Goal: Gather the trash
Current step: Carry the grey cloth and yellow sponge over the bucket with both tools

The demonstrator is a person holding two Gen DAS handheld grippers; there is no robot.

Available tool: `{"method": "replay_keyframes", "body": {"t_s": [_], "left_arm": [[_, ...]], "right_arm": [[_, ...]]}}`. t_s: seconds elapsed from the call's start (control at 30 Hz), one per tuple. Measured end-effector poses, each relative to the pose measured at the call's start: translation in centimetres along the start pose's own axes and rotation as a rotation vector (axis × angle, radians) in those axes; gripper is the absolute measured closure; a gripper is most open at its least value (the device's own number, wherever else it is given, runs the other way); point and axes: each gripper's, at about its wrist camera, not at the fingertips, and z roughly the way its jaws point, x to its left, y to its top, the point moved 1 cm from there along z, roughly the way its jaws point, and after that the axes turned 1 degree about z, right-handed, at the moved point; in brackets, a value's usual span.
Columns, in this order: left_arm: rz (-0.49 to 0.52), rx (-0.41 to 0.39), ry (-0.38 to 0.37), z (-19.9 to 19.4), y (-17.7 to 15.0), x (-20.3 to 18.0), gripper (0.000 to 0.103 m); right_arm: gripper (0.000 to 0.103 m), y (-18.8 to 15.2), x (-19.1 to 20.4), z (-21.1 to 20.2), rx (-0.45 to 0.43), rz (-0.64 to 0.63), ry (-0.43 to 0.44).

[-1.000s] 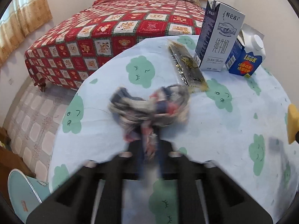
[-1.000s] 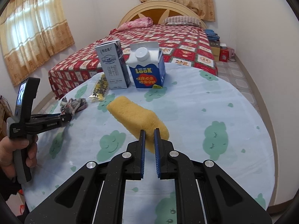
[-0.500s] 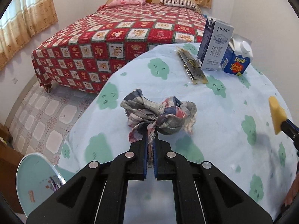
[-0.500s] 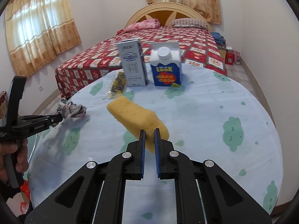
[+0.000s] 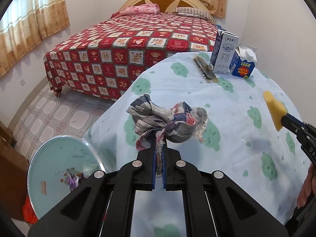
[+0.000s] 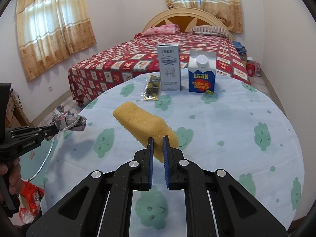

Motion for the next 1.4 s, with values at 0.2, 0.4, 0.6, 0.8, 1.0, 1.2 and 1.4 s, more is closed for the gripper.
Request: {"method": "replay_keyframes", "body": {"t_s": [0.2,0.4,0.6,0.8,1.0,1.2,1.4], "left_arm": [[-0.003,-0.009,0.003,-1.6,-1.9,0.9,0.099],[-0.007,-0.021,0.009,-3.0,-3.5,1.8,0.099],[-0.011,-0.030,0.007,-4.2,-4.8,2.3,0.099],[-0.006,-0.036,-0.001,-5.1,-5.7,2.1,0.099],[0.002,-0.040,-0.002,-5.7,-6.2,1.8,0.099],[0.001,-0.053,0.008,-6.7,-7.0,2.1,0.099],[-0.002,-0.061,0.020,-7.6,-7.5,2.8,0.099]], "right_arm": [[0.093,-0.8,1.9,-0.6,-0.006,-0.024,0.001],[0.093,-1.3,3.5,-1.2,-0.012,-0.051,0.000],[0.093,-1.8,4.8,-1.9,-0.021,-0.069,-0.002],[0.093,-2.3,5.6,-2.4,-0.024,-0.076,0.000],[0.093,-3.0,6.5,-2.7,-0.021,-0.083,0.011],[0.093,-3.4,7.8,-3.1,-0.025,-0.098,0.022],[0.093,-3.6,9.0,-3.5,-0.031,-0.123,0.027]]}}
